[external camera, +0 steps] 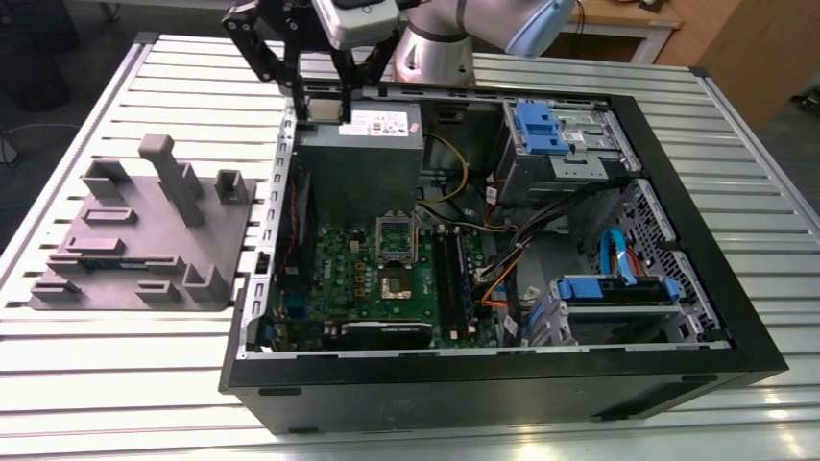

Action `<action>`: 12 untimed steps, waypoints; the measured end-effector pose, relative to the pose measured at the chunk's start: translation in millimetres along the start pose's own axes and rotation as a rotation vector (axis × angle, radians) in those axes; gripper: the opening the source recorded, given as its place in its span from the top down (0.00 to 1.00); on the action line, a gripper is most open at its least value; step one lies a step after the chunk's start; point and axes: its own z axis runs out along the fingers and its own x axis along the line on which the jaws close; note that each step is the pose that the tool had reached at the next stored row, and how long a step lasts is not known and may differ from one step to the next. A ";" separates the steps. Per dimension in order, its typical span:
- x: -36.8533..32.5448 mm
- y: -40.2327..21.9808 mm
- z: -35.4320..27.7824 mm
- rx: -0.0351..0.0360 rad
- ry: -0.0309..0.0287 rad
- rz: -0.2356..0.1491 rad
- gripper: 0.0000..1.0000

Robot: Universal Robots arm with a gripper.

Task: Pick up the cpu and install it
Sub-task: 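Pick up the cpu and move it towards the insertion slot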

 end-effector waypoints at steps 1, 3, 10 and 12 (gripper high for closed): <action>-2.0 0.1 0.0 0.0000 0.0000 0.000 0.53; -5.7 0.2 0.1 0.0000 0.0000 0.000 0.53; -12.6 0.4 0.3 0.0000 0.0000 0.000 0.53; -12.7 0.4 0.3 0.0000 0.0000 0.000 0.53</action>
